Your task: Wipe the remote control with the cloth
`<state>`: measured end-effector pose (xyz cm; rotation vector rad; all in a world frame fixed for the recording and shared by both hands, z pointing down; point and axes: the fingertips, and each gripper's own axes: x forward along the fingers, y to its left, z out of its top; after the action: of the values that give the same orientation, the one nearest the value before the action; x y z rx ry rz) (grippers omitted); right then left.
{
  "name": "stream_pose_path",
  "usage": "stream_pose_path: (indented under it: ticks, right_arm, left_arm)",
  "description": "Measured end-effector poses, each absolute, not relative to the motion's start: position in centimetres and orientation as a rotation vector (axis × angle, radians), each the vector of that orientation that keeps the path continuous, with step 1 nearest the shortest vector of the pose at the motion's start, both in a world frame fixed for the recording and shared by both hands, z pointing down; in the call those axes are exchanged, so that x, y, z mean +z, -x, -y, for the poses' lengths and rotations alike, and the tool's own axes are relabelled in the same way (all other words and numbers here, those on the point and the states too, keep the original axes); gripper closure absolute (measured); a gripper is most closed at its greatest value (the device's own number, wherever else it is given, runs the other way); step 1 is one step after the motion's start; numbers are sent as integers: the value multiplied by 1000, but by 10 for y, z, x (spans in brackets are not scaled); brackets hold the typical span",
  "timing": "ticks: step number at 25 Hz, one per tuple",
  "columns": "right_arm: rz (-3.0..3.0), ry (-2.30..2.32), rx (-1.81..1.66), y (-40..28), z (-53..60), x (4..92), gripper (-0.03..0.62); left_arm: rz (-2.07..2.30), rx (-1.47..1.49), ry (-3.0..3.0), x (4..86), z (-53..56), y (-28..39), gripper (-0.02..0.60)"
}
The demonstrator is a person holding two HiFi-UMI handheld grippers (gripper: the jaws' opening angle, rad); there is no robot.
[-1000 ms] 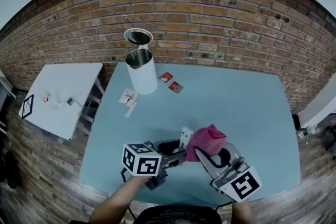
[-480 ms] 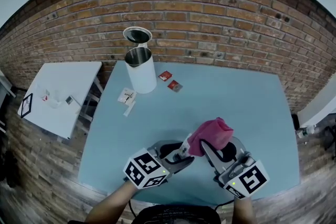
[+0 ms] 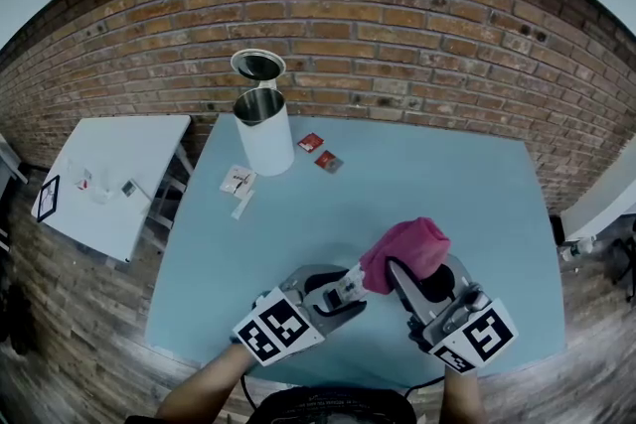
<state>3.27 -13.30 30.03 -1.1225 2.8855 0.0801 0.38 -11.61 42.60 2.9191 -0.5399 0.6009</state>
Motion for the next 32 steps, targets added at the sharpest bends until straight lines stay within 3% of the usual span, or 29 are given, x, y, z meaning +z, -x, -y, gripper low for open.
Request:
stream_pose_path:
  ticks: [10,32]
  right_arm:
    - [-2881,1029,4,-33,133,298,531]
    - [-2758,831,-302,-40,130,304,531]
  left_arm:
    - [371,794,-3133,424,84,-16,343]
    - [196,536,-3220,381,55,-29,344]
